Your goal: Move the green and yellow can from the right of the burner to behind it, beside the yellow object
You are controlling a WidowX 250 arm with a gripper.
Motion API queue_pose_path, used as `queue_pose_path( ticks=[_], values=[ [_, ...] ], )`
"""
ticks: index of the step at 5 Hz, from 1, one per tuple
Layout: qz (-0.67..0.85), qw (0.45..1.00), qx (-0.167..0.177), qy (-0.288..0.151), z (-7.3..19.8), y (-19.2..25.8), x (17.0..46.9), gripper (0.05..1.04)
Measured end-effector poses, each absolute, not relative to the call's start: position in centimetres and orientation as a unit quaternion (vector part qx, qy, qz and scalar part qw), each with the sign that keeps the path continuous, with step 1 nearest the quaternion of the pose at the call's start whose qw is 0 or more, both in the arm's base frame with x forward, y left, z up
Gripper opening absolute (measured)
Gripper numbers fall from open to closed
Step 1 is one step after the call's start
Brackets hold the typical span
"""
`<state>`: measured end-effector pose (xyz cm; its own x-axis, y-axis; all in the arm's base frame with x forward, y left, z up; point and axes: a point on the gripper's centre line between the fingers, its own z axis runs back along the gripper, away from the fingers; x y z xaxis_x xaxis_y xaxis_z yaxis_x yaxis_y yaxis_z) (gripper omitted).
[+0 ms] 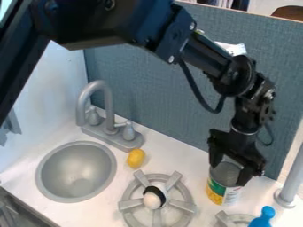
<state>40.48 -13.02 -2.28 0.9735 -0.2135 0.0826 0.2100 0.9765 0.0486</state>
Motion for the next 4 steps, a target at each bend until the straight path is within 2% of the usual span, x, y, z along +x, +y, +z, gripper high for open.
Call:
queue_pose_path(
  ticks=[2,4],
  values=[
    [-0.114,0.992,0.043,-0.025,-4.0,-14.2,40.9,1.0],
    [-0.1,0.991,0.087,0.0,-5.7,-13.8,41.3,1.0]
  ],
)
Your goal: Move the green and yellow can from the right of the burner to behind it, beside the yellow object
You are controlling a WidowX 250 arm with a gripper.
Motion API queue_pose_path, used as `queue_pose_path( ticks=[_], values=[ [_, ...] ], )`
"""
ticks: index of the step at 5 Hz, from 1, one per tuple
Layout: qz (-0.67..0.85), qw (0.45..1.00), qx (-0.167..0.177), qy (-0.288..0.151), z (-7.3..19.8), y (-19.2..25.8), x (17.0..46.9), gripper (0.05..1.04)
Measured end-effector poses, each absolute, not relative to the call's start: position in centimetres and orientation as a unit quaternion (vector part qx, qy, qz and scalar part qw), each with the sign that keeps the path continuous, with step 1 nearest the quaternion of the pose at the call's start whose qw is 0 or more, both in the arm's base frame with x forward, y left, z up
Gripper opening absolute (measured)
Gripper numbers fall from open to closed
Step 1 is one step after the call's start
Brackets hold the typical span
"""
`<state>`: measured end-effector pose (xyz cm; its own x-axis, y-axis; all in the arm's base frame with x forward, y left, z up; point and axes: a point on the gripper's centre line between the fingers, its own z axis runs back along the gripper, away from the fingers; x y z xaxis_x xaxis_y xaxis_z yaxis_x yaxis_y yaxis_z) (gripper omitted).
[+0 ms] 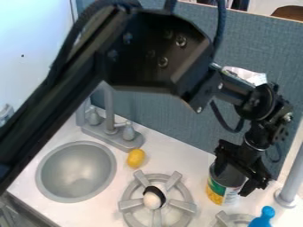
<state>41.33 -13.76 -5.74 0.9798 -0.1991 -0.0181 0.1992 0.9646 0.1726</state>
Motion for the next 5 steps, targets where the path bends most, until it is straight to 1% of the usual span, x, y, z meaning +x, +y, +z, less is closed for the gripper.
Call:
queue_pose_path(
  ticks=[2,5],
  values=[
    [-0.089,0.989,0.116,0.006,-5.9,-13.0,42.1,1.0],
    [-0.053,0.991,0.125,0.008,-4.9,-8.9,43.9,1.0]
  ],
)
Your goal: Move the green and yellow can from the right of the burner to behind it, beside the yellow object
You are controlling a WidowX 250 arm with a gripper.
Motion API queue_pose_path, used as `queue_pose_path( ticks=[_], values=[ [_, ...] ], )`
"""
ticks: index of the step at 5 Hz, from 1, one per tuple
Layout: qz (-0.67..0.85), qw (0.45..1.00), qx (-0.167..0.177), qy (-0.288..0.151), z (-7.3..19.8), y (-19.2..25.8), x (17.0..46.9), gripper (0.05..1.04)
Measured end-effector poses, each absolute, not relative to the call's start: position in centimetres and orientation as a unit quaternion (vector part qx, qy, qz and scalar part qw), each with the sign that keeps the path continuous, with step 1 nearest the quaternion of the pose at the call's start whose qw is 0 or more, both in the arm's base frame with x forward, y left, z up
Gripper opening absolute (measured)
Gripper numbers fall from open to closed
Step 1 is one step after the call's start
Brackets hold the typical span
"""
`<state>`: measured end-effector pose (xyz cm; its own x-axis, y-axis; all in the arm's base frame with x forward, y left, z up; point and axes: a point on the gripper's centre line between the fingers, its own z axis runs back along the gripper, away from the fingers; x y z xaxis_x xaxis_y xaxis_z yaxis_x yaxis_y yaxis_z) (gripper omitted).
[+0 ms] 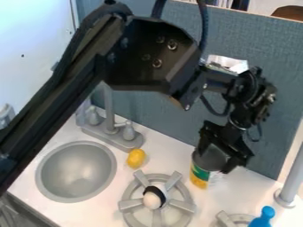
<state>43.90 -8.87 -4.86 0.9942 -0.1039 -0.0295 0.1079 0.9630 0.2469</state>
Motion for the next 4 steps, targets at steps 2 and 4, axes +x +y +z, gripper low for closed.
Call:
queue_pose_path(
  ticks=[2,4],
  values=[
    [-0.017,0.992,0.128,0.016,-5.0,-5.2,45.1,1.0],
    [0.025,0.991,0.132,0.027,-5.5,-3.6,45.6,1.0]
  ],
)
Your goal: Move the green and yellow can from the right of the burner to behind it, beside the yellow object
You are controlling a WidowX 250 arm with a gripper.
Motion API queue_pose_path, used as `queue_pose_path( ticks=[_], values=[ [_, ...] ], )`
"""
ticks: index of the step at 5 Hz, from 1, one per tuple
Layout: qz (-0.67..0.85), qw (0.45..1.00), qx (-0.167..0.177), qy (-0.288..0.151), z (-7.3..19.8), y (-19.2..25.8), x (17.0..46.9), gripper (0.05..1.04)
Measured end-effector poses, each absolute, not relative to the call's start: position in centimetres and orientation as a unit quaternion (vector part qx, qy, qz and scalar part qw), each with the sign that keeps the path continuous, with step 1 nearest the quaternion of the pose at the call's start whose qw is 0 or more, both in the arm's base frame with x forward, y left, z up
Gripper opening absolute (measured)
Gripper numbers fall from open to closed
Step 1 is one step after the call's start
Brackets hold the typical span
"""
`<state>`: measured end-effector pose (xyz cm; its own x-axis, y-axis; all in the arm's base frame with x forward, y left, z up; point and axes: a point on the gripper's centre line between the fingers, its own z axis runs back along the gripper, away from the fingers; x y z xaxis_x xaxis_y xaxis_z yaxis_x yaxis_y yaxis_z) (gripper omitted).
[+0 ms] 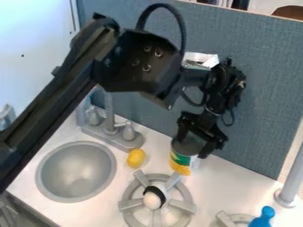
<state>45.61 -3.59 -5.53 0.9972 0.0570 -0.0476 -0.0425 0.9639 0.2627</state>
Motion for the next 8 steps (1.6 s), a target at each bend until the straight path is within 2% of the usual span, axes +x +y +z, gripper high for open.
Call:
queue_pose_path(
  ticks=[2,3,5,6,7,8],
  values=[
    [0.05,0.99,0.125,0.031,-6.5,-3.4,44.3,1.0],
    [0.06,0.992,0.111,0.01,-5.3,-3.7,43.7,1.0],
    [0.052,0.997,0.038,-0.028,-1.9,-3.0,41.6,1.0],
    [0.037,0.999,0.021,-0.01,-1.7,-2.5,40.3,1.0],
    [0.026,0.999,0.022,0.001,-1.2,-2.1,38.8,1.0],
    [0.02,0.999,0.041,0.01,-0.8,-1.5,37.1,1.0]
  ],
)
